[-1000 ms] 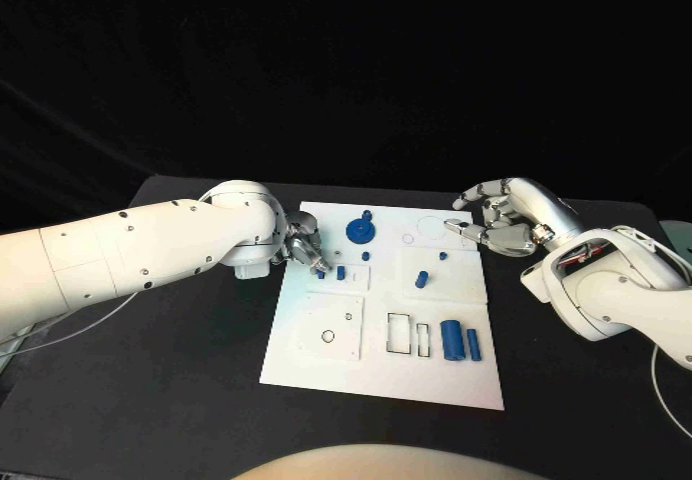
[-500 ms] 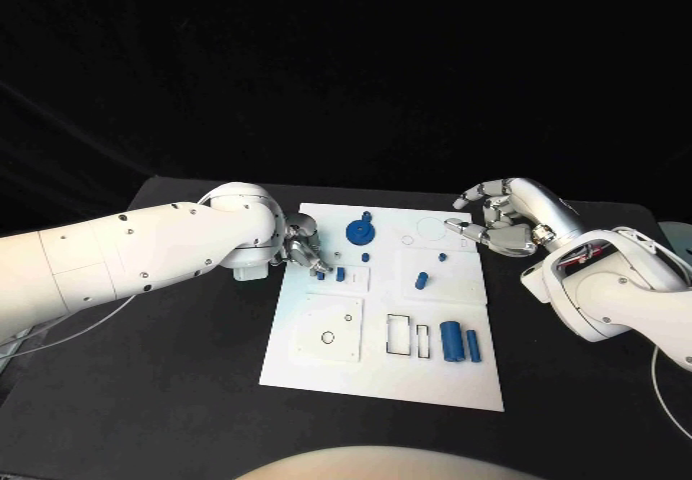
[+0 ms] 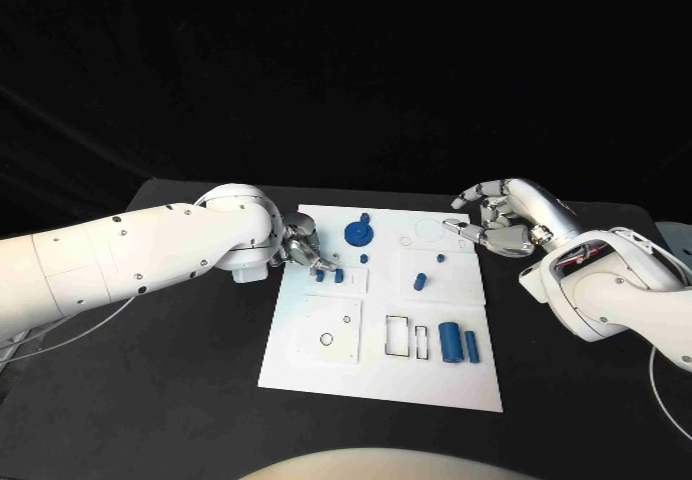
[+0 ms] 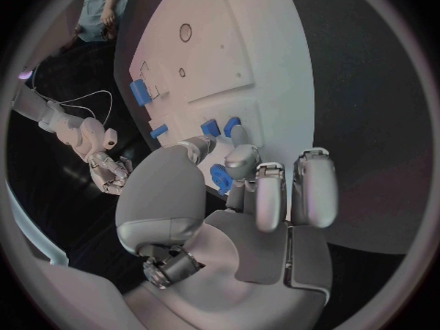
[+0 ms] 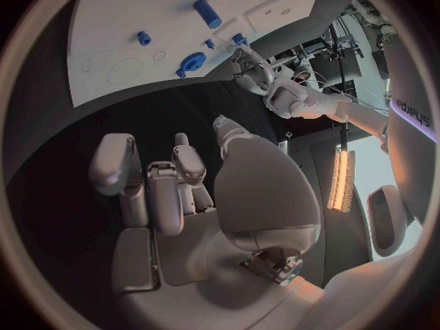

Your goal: Assemble the parts on the task board

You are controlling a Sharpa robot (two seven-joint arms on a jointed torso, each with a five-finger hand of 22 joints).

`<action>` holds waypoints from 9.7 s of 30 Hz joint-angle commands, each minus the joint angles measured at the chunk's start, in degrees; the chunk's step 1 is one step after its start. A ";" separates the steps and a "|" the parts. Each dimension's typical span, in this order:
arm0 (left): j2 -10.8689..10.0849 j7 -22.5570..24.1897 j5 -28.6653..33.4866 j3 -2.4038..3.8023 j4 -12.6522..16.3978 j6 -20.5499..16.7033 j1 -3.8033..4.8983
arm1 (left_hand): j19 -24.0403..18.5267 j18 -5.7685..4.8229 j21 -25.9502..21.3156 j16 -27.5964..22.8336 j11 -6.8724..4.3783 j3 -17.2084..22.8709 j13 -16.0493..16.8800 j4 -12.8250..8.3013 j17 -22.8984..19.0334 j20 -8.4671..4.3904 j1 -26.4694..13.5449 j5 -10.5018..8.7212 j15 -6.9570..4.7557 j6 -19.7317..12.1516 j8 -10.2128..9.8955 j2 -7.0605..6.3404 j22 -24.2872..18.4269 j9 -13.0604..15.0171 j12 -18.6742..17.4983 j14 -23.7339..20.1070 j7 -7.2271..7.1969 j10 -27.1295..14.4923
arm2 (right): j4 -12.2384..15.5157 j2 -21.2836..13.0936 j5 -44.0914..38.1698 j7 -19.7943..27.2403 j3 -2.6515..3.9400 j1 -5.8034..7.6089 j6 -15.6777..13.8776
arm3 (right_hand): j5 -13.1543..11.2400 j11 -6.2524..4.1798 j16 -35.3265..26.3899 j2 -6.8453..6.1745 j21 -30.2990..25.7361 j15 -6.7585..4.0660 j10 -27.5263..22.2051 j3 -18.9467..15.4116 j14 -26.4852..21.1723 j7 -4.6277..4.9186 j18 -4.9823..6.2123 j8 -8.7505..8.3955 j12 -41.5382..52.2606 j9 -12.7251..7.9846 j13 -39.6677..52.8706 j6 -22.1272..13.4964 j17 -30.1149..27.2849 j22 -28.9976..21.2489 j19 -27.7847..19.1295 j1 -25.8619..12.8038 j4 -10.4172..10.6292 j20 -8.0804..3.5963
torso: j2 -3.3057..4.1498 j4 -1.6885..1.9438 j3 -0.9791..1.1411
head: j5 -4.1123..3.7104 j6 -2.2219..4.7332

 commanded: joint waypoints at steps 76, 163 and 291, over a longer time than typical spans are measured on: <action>9.23 21.96 -29.91 -1.14 -4.83 -16.32 -3.35 | -15.55 4.26 -17.52 -11.39 7.73 3.73 -47.02 -7.12 -18.54 6.05 26.05 -0.26 6.51 -6.83 -17.06 -3.11 -24.45 -24.79 -40.92 -8.10 7.56 -22.48 | -0.60 0.43 0.43 1.43 0.01 -0.44 -0.57 | 1.89 -0.17 -21.23 -0.58 -36.20 -0.60 -12.36 3.34 -2.64 -0.18 5.59 1.64 -27.08 -0.55 -27.90 -0.94 -16.75 -21.62 -8.94 0.35 -0.02 -0.20 | 0.07 -0.01 0.06 | -1.70 1.42; 0.43 19.34 -25.45 2.18 0.34 -16.04 -3.87 | -11.43 2.82 -10.75 -8.91 6.70 9.03 -50.07 -12.68 -17.00 5.45 22.95 -2.25 5.52 1.00 -20.21 -1.48 -16.17 -26.80 -49.86 -4.65 7.08 -11.84 | -0.73 0.49 0.56 1.60 0.01 -0.67 -0.86 | 2.01 -0.17 -21.80 -0.50 -36.65 -0.58 -12.28 3.52 -2.68 -0.19 5.59 1.77 -27.36 -0.54 -28.39 -0.81 -17.02 -21.91 -8.81 0.09 -0.01 -0.18 | 0.03 0.00 0.10 | -1.01 1.39; 1.05 17.17 -24.97 2.10 0.39 -12.32 -4.27 | -16.86 4.27 -15.49 -10.86 8.53 9.38 -50.39 -14.31 -25.17 6.22 23.36 -2.15 7.07 -0.68 -23.58 -1.64 -22.98 -28.15 -53.91 -9.76 8.53 -15.78 | -1.08 0.69 0.52 0.92 0.01 -0.83 -0.76 | 2.06 -0.17 -22.20 -0.56 -37.12 -0.60 -12.20 3.72 -2.64 -0.19 5.59 1.84 -27.58 -0.57 -28.86 -0.83 -17.05 -22.22 -8.61 -0.03 -0.02 -0.19 | 0.02 0.01 0.08 | -0.71 0.78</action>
